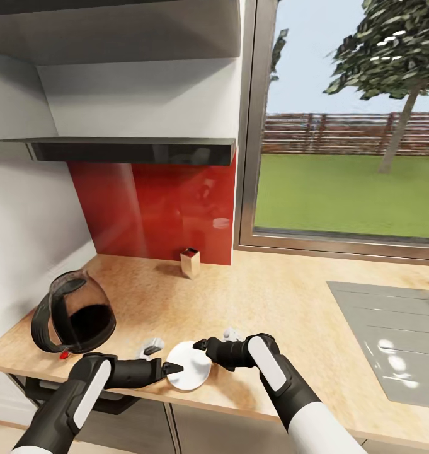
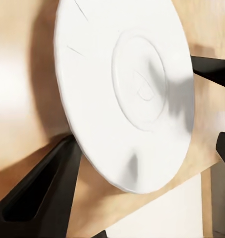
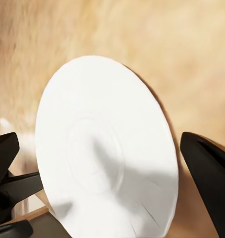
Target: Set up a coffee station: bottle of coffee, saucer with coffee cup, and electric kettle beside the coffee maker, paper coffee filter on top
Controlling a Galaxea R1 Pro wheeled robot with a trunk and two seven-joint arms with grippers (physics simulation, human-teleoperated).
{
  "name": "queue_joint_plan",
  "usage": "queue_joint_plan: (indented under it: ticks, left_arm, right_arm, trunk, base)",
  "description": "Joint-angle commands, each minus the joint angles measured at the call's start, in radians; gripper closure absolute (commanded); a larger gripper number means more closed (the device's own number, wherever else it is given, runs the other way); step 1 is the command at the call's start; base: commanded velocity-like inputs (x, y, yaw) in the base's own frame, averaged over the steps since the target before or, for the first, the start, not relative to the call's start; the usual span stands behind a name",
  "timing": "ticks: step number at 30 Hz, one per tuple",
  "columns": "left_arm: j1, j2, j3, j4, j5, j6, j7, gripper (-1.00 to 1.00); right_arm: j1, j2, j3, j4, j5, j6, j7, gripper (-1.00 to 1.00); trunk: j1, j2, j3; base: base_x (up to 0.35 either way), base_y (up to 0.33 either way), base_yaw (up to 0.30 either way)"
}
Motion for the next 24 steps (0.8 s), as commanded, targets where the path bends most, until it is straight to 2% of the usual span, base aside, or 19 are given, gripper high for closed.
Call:
queue_joint_plan:
  ticks: [1,24]
  left_arm:
    - [-0.001,0.000,-0.001,0.000,-0.008,0.002,-0.004,-1.00]
    - [-0.001,-0.017,-0.004,-0.002,-0.008,0.002,-0.003,-1.00]
  right_arm:
    - [0.000,0.000,0.001,-0.001,-0.004,0.003,-0.012,-1.00]
    - [-0.001,0.000,0.003,-0.002,-0.005,0.003,-0.009,-1.00]
  trunk:
    - [0.001,-0.002,-0.003]
    - [0.001,-0.002,-0.003]
  base:
    - [0.000,0.000,0.000]
    - [0.000,0.000,0.000]
